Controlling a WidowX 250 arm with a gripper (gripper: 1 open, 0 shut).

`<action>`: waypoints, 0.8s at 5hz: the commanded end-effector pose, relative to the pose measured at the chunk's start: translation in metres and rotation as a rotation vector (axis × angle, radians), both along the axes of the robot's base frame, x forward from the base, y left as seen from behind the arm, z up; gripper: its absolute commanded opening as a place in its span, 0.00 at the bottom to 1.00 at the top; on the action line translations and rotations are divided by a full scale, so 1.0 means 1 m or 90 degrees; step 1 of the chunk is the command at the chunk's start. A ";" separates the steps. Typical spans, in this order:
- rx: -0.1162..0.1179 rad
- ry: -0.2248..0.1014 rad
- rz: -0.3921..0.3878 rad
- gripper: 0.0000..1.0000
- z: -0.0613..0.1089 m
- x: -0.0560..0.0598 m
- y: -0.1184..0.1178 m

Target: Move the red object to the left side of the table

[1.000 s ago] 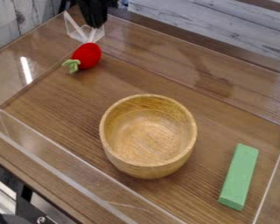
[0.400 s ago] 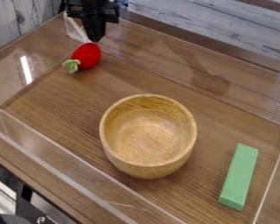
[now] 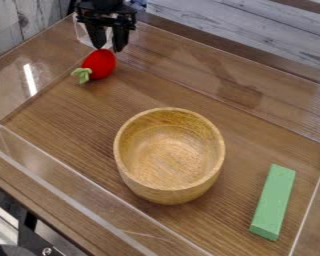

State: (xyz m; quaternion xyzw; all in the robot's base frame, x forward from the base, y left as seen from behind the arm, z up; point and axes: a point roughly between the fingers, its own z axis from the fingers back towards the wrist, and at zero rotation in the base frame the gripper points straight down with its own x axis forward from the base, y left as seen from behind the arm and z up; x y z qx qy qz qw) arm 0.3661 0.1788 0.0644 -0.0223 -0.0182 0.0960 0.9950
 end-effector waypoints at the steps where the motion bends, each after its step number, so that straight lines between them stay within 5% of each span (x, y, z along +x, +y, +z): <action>1: 0.022 -0.044 -0.009 1.00 0.040 0.006 -0.010; 3: 0.026 -0.041 0.015 1.00 0.055 -0.001 -0.031; 4: 0.028 -0.037 0.032 1.00 0.073 0.004 -0.035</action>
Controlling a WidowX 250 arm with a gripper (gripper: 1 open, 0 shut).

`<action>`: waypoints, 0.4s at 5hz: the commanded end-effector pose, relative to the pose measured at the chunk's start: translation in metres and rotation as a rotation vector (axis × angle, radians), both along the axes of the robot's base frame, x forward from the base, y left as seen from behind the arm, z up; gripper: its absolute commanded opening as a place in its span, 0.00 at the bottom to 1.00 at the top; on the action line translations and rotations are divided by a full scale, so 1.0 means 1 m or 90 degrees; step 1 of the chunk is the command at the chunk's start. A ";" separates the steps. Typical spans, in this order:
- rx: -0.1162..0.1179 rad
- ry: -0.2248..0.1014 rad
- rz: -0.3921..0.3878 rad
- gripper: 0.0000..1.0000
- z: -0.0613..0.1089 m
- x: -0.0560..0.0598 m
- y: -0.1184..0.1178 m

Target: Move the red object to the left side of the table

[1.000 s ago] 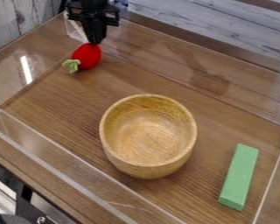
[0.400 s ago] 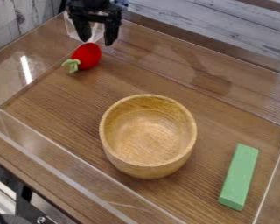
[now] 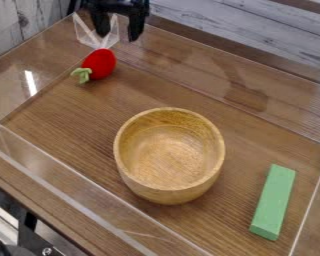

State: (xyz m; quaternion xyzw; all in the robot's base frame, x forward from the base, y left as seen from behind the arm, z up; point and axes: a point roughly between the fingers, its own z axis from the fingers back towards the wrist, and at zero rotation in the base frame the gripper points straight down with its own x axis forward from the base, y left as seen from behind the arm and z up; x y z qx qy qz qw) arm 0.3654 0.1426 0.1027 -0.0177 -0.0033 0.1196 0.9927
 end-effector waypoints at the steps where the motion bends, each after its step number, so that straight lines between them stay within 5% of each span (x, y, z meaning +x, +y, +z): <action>1: 0.028 -0.050 0.015 1.00 0.052 0.007 -0.005; 2: 0.035 -0.040 0.026 1.00 0.042 0.006 -0.020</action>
